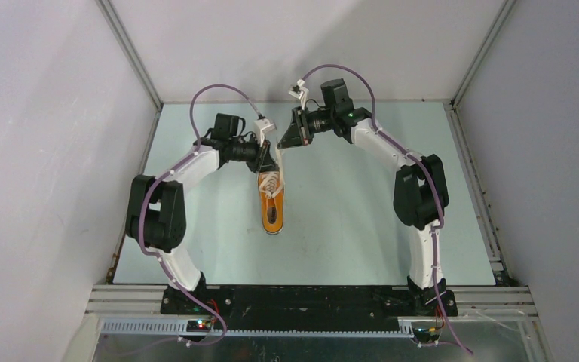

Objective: Tie the shoes

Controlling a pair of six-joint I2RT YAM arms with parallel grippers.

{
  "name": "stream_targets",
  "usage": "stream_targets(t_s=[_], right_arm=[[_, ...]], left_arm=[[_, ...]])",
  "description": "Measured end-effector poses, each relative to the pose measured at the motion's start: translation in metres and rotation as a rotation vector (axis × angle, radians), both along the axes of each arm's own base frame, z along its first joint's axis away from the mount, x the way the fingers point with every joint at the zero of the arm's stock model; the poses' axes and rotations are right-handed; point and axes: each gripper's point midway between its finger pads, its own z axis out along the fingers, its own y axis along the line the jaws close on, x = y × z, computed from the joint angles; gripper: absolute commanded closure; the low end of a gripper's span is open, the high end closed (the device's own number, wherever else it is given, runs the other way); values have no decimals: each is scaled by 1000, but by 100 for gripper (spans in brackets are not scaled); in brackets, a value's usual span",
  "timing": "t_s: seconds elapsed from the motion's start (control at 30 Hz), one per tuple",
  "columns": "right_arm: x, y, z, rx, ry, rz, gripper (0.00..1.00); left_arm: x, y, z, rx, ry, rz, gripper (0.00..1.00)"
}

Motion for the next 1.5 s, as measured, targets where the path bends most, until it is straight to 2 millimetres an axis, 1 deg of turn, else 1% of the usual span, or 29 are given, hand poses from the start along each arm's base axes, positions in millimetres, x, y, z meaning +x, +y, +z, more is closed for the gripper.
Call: stream_targets(t_s=[0.27, 0.37, 0.43, 0.5, 0.57, 0.67, 0.73, 0.77, 0.87, 0.97, 1.03, 1.13, 1.3, 1.37, 1.5], right_arm=[[2, 6, -7, -12, 13, -7, 100], [4, 8, -13, -19, 28, -12, 100], [6, 9, -15, -21, 39, -21, 100], [9, 8, -15, -18, 51, -32, 100], [12, 6, -14, -12, 65, -46, 100], [17, 4, -10, -2, 76, -62, 100], [18, 4, -9, 3, 83, -69, 100], [19, 4, -9, 5, 85, -71, 100], [21, 4, -11, 6, 93, -77, 100], [23, 4, -16, 1, 105, -83, 100], [25, 5, -22, -7, 113, -91, 100], [27, 5, -30, -21, 128, -101, 100], [31, 5, -46, -41, 156, -115, 100], [33, 5, -52, -50, 167, -124, 100], [37, 6, -59, -61, 173, -136, 100]], left_arm=[[-3, -12, 3, -5, -38, -48, 72], [4, -15, 5, 1, -63, -21, 70], [10, -13, 4, 14, -68, 9, 67], [17, -10, 4, 28, -82, 48, 66], [23, -9, 6, 32, -93, 76, 68], [26, -10, 8, 19, -89, 94, 77], [27, -12, 10, 4, -86, 99, 79], [26, -13, 10, -5, -83, 100, 78], [22, -16, 8, -28, -61, 96, 72], [18, -18, 7, -42, -38, 90, 69], [17, -18, 8, -46, -33, 90, 66], [16, -14, 6, -41, -20, 107, 60], [-1, 8, -3, -9, 33, 152, 57], [-3, 15, -5, -1, 48, 164, 56], [-3, 17, -5, 2, 57, 173, 52]])
